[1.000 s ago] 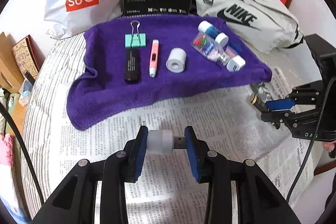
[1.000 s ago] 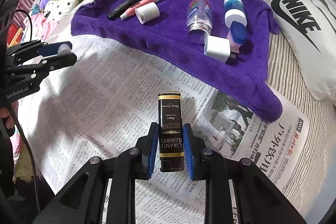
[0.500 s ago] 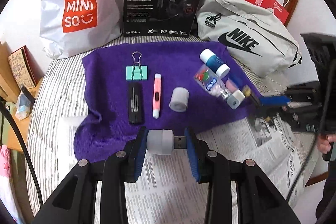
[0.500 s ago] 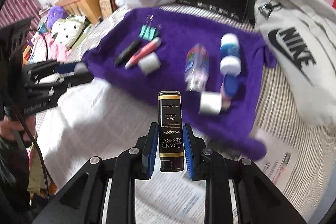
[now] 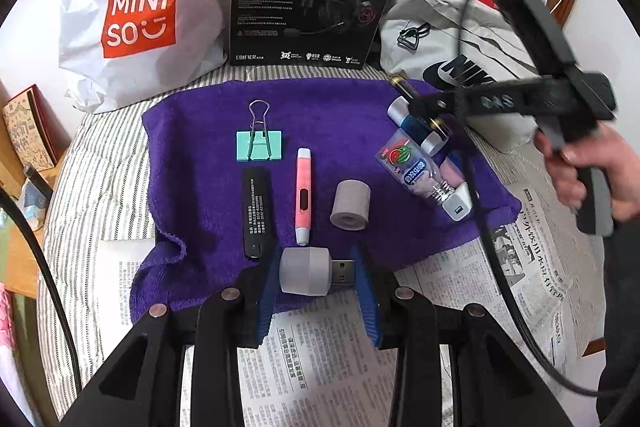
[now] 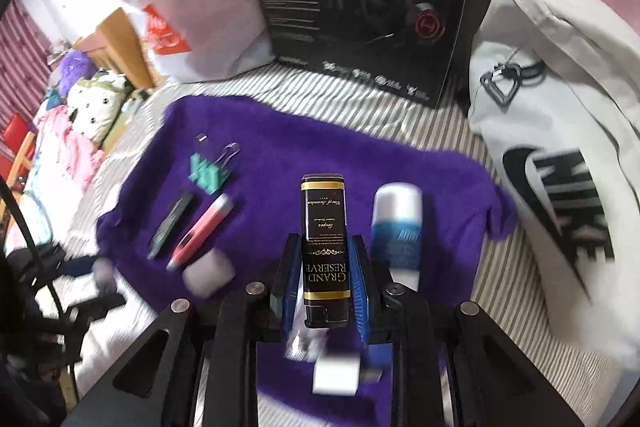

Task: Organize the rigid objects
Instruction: 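Place the Grand Reserve box on the towel while the left gripper places the USB light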

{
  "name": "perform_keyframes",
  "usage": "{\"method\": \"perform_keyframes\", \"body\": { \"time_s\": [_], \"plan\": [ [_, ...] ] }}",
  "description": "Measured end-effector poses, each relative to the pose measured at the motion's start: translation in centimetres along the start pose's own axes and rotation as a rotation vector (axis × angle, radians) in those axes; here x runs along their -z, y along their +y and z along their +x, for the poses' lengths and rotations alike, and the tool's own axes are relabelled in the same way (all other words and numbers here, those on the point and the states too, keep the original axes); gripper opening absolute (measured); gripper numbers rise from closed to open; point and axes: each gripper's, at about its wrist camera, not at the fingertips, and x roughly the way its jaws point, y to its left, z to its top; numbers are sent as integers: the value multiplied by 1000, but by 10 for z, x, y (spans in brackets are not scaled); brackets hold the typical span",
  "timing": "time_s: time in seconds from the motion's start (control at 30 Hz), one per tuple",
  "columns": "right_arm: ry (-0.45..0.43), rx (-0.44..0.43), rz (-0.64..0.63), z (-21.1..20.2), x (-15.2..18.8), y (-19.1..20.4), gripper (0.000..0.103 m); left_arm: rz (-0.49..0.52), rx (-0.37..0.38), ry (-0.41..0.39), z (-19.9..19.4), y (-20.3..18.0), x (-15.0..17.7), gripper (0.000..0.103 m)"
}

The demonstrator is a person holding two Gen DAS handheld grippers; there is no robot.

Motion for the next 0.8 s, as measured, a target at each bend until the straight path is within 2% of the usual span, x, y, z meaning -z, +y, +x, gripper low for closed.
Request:
{"method": "perform_keyframes", "body": {
  "time_s": [0.37, 0.8],
  "plan": [
    [78, 73, -73, 50, -24, 9, 23, -17, 22, 12, 10, 8, -3, 34],
    [131, 69, -86, 76, -26, 8, 23, -59, 44, 19, 14, 24, -6, 34]
  ]
}}
